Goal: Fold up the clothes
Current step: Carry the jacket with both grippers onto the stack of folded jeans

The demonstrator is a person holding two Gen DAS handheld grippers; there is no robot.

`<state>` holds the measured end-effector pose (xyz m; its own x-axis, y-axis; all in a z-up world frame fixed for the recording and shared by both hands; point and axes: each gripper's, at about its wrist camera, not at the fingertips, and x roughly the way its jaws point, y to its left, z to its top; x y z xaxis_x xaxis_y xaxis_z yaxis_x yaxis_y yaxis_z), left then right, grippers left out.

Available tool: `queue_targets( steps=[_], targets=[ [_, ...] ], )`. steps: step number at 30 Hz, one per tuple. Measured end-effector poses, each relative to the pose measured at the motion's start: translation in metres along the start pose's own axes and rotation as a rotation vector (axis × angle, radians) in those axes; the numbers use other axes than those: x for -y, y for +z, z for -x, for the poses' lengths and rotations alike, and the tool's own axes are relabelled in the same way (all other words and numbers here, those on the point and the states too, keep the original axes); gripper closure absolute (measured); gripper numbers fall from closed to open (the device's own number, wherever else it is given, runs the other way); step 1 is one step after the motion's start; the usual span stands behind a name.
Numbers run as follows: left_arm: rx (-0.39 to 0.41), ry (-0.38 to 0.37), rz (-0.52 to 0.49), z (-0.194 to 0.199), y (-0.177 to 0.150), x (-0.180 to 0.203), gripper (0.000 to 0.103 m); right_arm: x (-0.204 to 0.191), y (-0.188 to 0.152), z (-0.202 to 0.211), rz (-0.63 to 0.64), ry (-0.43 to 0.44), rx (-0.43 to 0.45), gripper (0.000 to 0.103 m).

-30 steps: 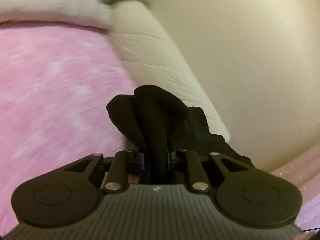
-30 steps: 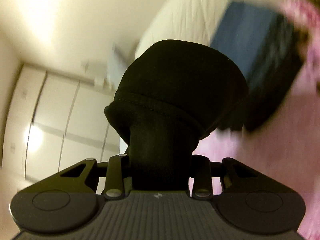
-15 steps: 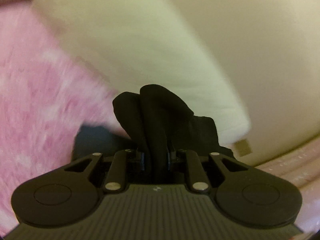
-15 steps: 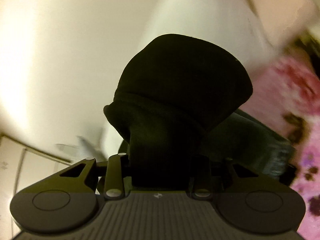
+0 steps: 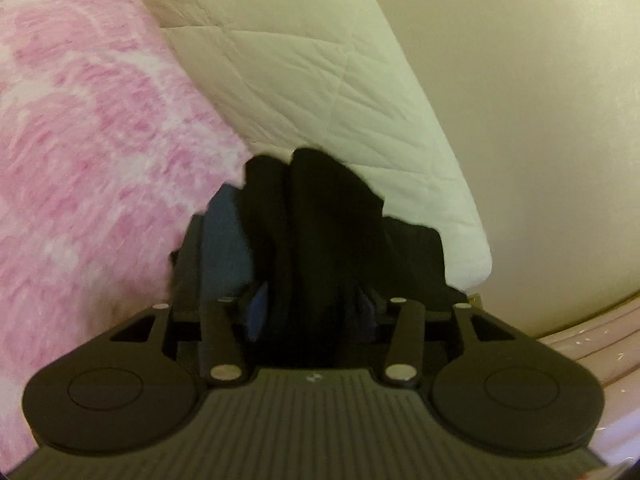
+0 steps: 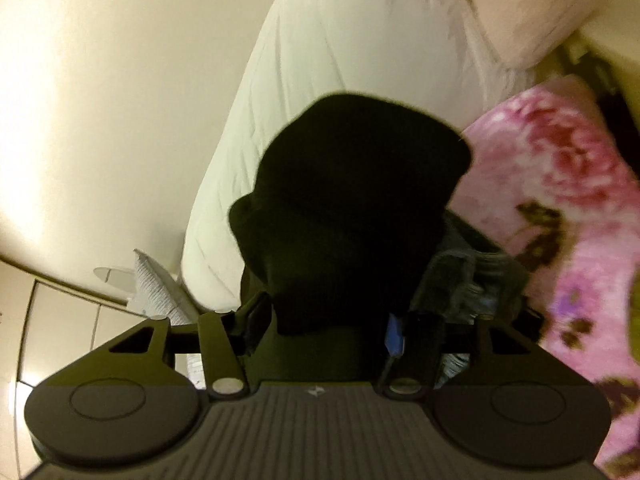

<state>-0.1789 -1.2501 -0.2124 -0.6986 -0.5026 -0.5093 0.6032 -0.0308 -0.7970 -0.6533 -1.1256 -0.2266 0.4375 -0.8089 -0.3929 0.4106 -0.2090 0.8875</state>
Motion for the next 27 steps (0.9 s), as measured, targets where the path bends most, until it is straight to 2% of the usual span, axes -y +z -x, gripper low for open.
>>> queue_targets(
  steps=[2,3,4,7,12,16,19,21,25,27],
  targets=[
    [-0.011,0.004,-0.007,0.003,-0.011,-0.002,0.064,0.002,0.002,0.003,0.008,-0.021,0.005,0.045],
    [-0.019,0.007,-0.015,0.003,-0.016,-0.002,0.069,0.002,0.001,0.002,0.01,-0.033,0.002,0.052],
    [-0.023,0.01,-0.026,0.002,-0.019,-0.001,0.083,0.003,0.001,0.001,0.013,-0.045,-0.001,0.059],
    [0.002,0.017,-0.04,0.006,-0.023,0.007,0.094,-0.008,-0.001,-0.003,0.012,-0.079,-0.001,0.065],
    [0.048,0.02,-0.084,0.022,-0.022,0.015,0.095,-0.047,-0.001,0.017,0.04,-0.036,-0.013,0.066],
    [-0.006,0.062,-0.062,0.008,-0.029,0.001,0.095,-0.025,-0.009,0.009,0.072,-0.086,-0.041,0.068],
    [0.016,0.064,-0.091,0.011,-0.032,0.012,0.095,-0.01,-0.004,0.016,0.03,-0.095,-0.039,0.069],
    [0.029,0.062,-0.086,0.014,-0.033,0.012,0.095,-0.018,-0.003,0.019,0.068,-0.084,-0.047,0.068],
    [0.028,0.12,-0.125,0.011,-0.035,0.018,0.088,-0.012,0.002,0.018,0.085,-0.071,-0.082,0.063],
    [0.038,0.145,-0.145,0.014,-0.036,0.023,0.084,-0.015,0.005,0.023,0.106,-0.063,-0.08,0.056]
  ],
)
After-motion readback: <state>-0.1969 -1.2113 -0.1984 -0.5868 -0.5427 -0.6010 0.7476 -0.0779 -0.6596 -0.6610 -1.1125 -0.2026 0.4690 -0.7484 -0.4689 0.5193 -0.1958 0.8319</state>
